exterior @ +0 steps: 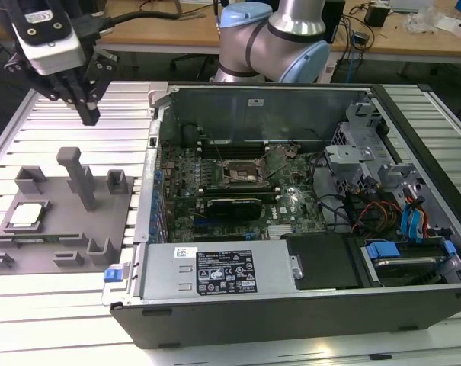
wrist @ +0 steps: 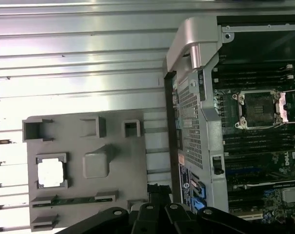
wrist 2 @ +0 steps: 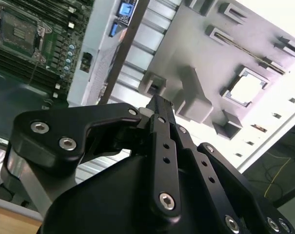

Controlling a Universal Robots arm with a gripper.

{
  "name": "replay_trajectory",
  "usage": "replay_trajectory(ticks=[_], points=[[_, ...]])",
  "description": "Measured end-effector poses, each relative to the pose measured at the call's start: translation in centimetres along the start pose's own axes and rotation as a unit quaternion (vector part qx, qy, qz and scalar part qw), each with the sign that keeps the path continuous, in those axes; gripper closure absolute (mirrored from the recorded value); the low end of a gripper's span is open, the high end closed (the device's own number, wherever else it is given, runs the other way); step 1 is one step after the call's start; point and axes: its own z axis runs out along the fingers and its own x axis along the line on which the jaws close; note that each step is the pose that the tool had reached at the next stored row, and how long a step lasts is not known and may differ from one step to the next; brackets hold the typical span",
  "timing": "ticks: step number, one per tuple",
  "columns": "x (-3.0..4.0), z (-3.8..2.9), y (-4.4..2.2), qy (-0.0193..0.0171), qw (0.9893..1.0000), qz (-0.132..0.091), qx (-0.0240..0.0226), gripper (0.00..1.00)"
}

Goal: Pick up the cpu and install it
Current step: 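Reach for the cpu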

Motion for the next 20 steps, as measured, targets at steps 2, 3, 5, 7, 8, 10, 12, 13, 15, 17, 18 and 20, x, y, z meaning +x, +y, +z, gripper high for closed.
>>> replay_trajectory(ticks=[2,3,5,7,8,10,12,13,15,17,18,20], points=[[0.55,-0.04,-0.04,-0.0014,1.0000,0.000,-0.0001,0.89],[0.89,-0.07,-0.07,-0.0021,1.0000,0.000,-0.0002,0.89],[1.41,-0.11,-0.10,-0.0033,1.0000,0.000,-0.0002,0.89],[2.04,-0.16,-0.15,-0.0046,1.0000,0.000,-0.0003,0.89],[2.36,-0.18,-0.17,-0.0054,1.0000,0.000,-0.0004,0.89],[2.95,-0.21,-0.21,-0.0067,1.0000,0.000,-0.0005,0.89],[3.45,-0.24,-0.25,-0.0075,1.0000,0.000,-0.0006,0.89],[3.73,-0.26,-0.27,-0.0080,1.0000,0.000,-0.0006,0.89],[4.42,-0.26,-0.32,-0.0089,1.0000,0.000,-0.0007,0.89],[5.04,-0.24,-0.37,-0.0097,1.0000,0.000,-0.0008,0.89],[5.34,-0.23,-0.39,-0.0099,1.0000,0.000,-0.0007,0.89],[6.24,-0.18,-0.47,-0.0106,0.9999,-0.001,-0.0008,0.89]])
